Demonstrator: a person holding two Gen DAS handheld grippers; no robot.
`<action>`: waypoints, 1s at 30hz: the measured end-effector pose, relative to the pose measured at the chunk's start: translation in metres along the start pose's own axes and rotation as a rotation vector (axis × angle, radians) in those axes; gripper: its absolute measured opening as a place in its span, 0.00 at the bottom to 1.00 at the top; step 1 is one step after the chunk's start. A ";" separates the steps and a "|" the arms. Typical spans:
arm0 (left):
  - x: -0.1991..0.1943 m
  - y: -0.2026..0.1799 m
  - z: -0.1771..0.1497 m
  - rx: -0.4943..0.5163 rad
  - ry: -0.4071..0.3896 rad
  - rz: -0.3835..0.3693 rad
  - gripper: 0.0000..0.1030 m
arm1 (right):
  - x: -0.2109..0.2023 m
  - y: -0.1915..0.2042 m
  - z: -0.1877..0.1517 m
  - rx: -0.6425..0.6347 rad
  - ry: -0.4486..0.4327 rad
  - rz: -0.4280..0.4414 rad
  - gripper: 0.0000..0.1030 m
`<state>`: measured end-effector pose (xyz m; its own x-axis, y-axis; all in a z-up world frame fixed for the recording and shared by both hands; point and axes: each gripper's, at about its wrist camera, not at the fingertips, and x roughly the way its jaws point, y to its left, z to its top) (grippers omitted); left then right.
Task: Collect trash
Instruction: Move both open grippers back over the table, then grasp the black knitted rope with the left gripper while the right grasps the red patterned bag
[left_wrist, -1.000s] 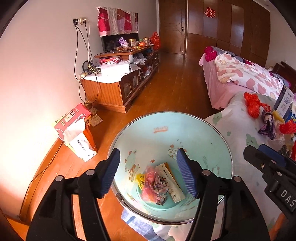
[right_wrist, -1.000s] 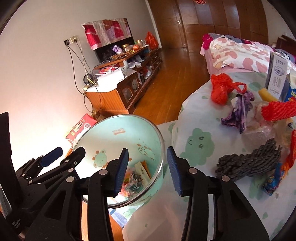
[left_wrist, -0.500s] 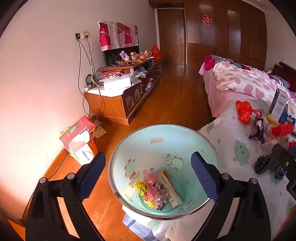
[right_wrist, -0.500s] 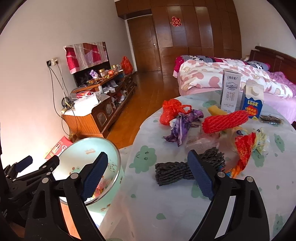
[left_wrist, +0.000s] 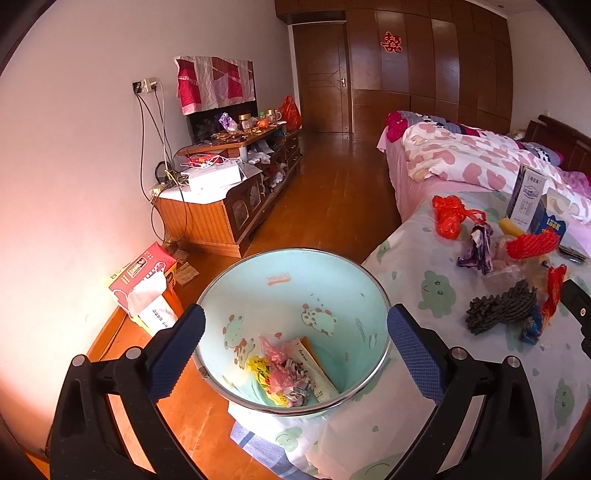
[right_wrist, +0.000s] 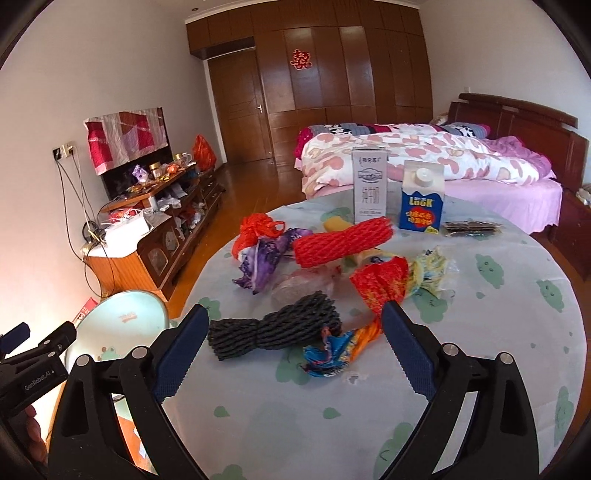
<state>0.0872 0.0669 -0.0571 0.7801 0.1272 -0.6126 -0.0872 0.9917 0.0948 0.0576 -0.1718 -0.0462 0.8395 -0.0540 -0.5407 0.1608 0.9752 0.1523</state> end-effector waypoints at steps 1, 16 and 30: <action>-0.002 -0.003 0.000 0.005 -0.001 -0.004 0.94 | -0.001 -0.003 0.000 0.008 0.000 -0.006 0.90; -0.010 -0.044 -0.010 0.090 0.004 -0.088 0.94 | -0.009 -0.066 -0.012 0.074 0.025 -0.109 0.89; 0.006 -0.106 -0.017 0.200 0.018 -0.252 0.93 | 0.012 -0.108 -0.016 0.127 0.114 -0.121 0.75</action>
<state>0.0904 -0.0373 -0.0839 0.7504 -0.1202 -0.6499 0.2327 0.9684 0.0896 0.0417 -0.2744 -0.0825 0.7472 -0.1371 -0.6503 0.3267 0.9279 0.1798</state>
